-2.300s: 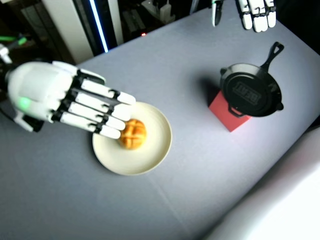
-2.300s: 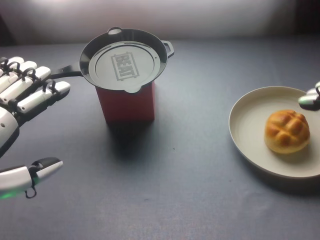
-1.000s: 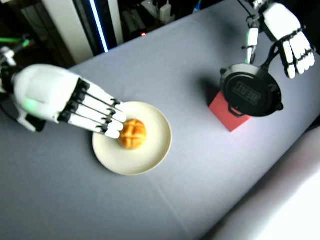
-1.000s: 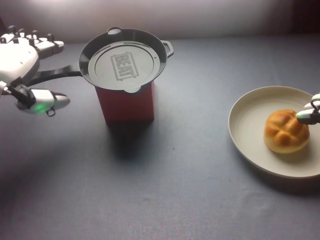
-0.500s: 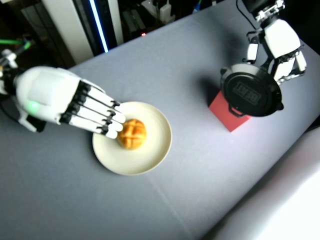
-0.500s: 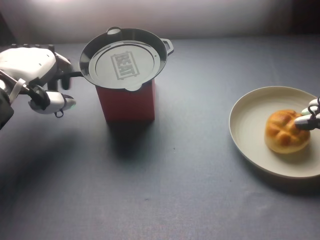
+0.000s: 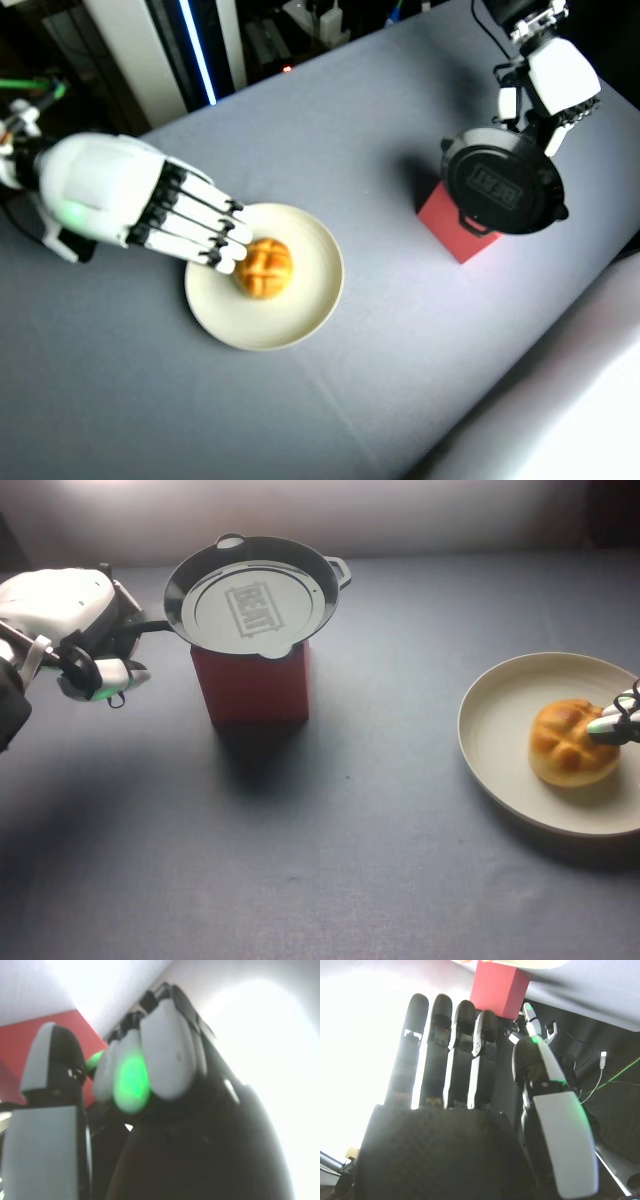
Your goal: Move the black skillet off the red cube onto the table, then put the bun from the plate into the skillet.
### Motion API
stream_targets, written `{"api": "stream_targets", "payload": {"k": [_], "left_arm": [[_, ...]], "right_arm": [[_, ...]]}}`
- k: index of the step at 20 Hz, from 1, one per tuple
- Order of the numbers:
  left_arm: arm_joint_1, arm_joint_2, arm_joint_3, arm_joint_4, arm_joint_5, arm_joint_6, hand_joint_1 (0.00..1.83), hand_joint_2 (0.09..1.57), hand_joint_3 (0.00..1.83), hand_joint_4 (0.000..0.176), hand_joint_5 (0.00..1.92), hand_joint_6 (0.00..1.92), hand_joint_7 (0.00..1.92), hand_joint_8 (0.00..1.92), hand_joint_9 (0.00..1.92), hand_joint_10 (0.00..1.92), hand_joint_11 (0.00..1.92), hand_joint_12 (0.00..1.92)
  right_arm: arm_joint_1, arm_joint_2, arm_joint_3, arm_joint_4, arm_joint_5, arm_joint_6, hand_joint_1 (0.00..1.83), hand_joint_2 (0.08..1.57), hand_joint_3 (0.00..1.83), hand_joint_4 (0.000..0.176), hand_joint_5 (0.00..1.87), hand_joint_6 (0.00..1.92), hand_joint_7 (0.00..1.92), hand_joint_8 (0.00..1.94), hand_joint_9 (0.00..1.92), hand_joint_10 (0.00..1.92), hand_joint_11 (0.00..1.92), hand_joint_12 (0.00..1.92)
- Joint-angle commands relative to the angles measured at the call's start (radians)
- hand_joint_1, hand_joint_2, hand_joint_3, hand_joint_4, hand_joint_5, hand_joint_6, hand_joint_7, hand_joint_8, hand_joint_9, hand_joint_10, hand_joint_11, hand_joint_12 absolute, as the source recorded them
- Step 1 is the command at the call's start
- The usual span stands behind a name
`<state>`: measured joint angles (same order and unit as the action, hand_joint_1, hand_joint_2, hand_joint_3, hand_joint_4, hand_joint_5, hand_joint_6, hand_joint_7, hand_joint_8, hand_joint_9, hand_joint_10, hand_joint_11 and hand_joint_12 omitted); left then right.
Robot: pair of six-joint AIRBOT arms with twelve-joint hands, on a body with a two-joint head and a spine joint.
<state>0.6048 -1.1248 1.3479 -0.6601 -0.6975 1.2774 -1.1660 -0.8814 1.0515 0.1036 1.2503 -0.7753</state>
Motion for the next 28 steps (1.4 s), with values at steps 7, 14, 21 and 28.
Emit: {"api": "stream_targets", "payload": {"k": [7, 14, 21, 28], "left_arm": [[0.059, 0.061, -0.082, 0.067, -0.268, -0.069, 1.57, 1.22, 0.00, 0.000, 1.33, 1.92, 1.51, 1.92, 1.63, 1.92, 1.60, 1.92], [0.127, 0.110, -0.170, 0.095, -0.435, -0.128, 1.46, 1.23, 0.00, 0.000, 1.25, 1.92, 1.42, 1.92, 1.56, 1.92, 1.43, 1.92], [0.154, 0.107, -0.201, 0.089, -0.568, -0.180, 1.49, 1.20, 0.00, 0.000, 1.30, 1.92, 1.45, 1.92, 1.61, 1.92, 1.64, 1.92], [0.186, 0.152, -0.277, 0.233, -0.586, -0.205, 1.48, 1.23, 0.00, 0.000, 1.32, 1.92, 1.50, 1.92, 1.66, 1.92, 1.71, 1.92]], "right_arm": [[0.002, -0.005, 0.004, 0.014, 0.115, 0.016, 0.65, 1.37, 0.00, 0.000, 0.74, 0.00, 0.74, 0.00, 0.64, 0.00, 0.22, 0.89], [-0.001, -0.009, 0.004, 0.015, 0.114, 0.020, 0.56, 1.39, 0.00, 0.000, 0.74, 0.00, 0.73, 0.00, 0.61, 0.00, 0.18, 0.90], [-0.003, -0.011, 0.004, 0.017, 0.114, 0.023, 0.58, 1.39, 0.00, 0.003, 0.75, 0.00, 0.74, 0.00, 0.63, 0.00, 0.23, 0.84], [-0.005, -0.014, 0.006, 0.023, 0.114, 0.023, 0.61, 1.38, 0.00, 0.000, 0.74, 0.00, 0.73, 0.00, 0.63, 0.00, 0.21, 0.89]]}}
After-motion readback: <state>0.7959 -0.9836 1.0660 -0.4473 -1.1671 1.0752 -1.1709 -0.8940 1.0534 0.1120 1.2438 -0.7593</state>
